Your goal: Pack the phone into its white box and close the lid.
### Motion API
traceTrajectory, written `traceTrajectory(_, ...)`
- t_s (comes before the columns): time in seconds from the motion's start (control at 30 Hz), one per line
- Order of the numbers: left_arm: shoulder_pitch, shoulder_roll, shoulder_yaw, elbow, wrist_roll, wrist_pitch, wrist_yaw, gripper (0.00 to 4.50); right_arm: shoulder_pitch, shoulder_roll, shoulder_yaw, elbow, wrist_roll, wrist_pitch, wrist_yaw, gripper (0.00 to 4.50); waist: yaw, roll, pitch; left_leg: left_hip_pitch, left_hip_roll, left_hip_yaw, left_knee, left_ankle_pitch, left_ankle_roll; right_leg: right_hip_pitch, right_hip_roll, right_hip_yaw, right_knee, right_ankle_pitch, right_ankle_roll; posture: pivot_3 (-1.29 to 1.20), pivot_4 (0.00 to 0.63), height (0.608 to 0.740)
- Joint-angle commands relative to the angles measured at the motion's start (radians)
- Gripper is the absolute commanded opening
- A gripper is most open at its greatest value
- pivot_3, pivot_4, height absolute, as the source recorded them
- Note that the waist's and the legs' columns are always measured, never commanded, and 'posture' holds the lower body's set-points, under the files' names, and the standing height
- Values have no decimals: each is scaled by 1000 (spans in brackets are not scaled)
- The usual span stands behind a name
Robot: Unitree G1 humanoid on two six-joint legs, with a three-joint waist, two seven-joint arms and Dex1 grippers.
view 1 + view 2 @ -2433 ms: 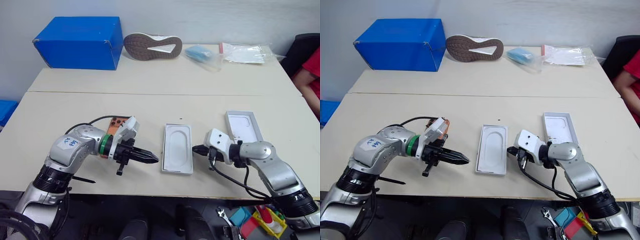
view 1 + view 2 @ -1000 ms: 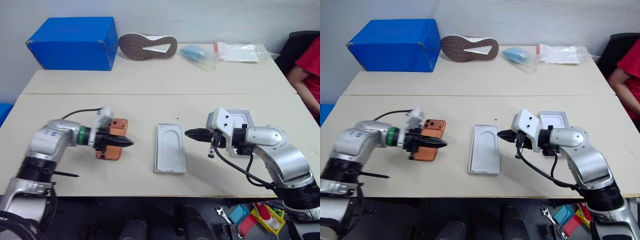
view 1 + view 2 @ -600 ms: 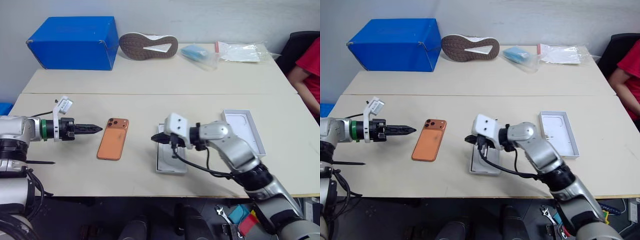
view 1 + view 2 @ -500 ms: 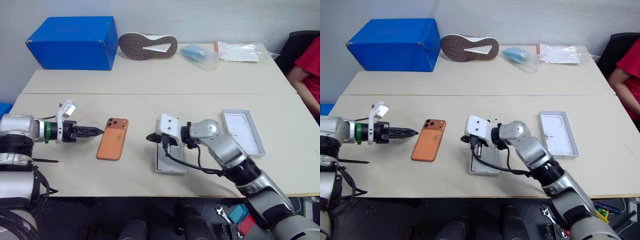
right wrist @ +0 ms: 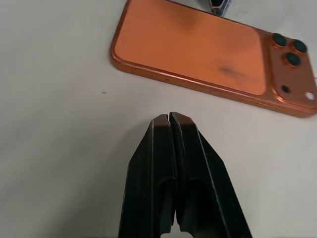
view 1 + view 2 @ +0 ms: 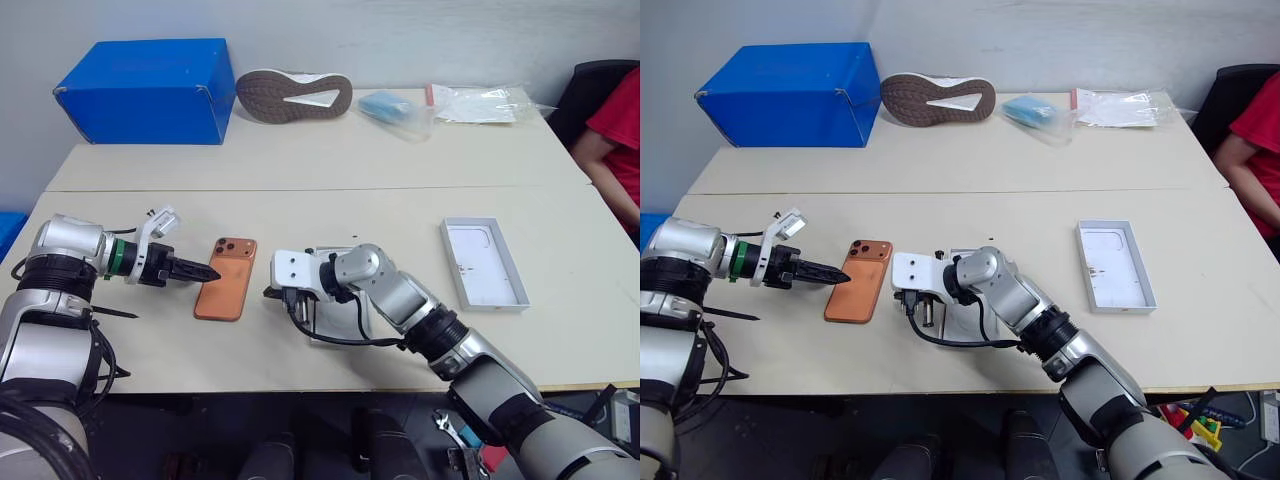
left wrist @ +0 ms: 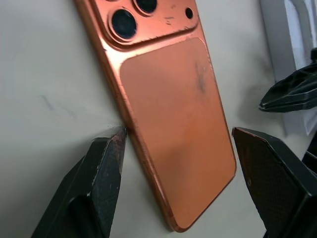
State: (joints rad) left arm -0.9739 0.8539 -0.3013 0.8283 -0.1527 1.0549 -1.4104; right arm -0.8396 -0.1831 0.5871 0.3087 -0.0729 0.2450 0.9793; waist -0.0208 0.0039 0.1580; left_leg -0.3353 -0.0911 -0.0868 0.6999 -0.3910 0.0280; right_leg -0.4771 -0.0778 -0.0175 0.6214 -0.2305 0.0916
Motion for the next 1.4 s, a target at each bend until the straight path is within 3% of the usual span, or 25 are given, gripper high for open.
traceTrajectory(0.03, 79, -28, -72, -55, 8, 77, -29, 3594, -4, 21, 17, 22, -30, -14, 4, 0, -7, 1, -1, 0, -1, -1, 0, 0, 1, 0, 0, 0, 1, 0, 0, 0, 150, 740)
traceTrajectory(0.37, 196, -65, 21, -245, -78, 268, 88, 3594, -5, 55, 15, 125, -85, -58, -6, 0, -9, 14, -20, 3, -1, -2, -1, -1, 2, 1, -1, 5, 1, 0, 0, 0, 150, 740)
traceTrajectory(0.6, 237, -110, 201, -268, -196, 425, 191, 3594, -9, 65, -9, 123, -79, -56, -4, 0, -8, 14, -21, 4, -2, -4, 0, -1, 2, 2, 0, 8, 1, 0, 0, 0, 150, 740)
traceTrajectory(0.9, 298, -132, 335, -287, -269, 459, 301, 3594, -17, 67, -24, 138, -78, -68, -8, 0, -8, 14, -21, 4, -2, -5, 0, -1, 1, 3, 0, 8, 1, 0, 0, 0, 150, 740)
traceTrajectory(1.23, 255, -170, 444, -280, -400, 559, 328, 3594, -27, 90, -45, 170, -82, -81, -10, 0, -7, 14, -21, 9, -2, -12, -1, -1, 1, 11, 0, 7, -1, 0, 0, 0, 150, 740)
traceTrajectory(1.4, 263, -174, 444, -260, -364, 515, 378, 3594, -18, 87, -55, 171, -95, -86, -4, 0, -6, 14, -21, 9, -2, -13, -1, -1, 1, 12, 0, 7, -1, 0, 0, 0, 150, 740)
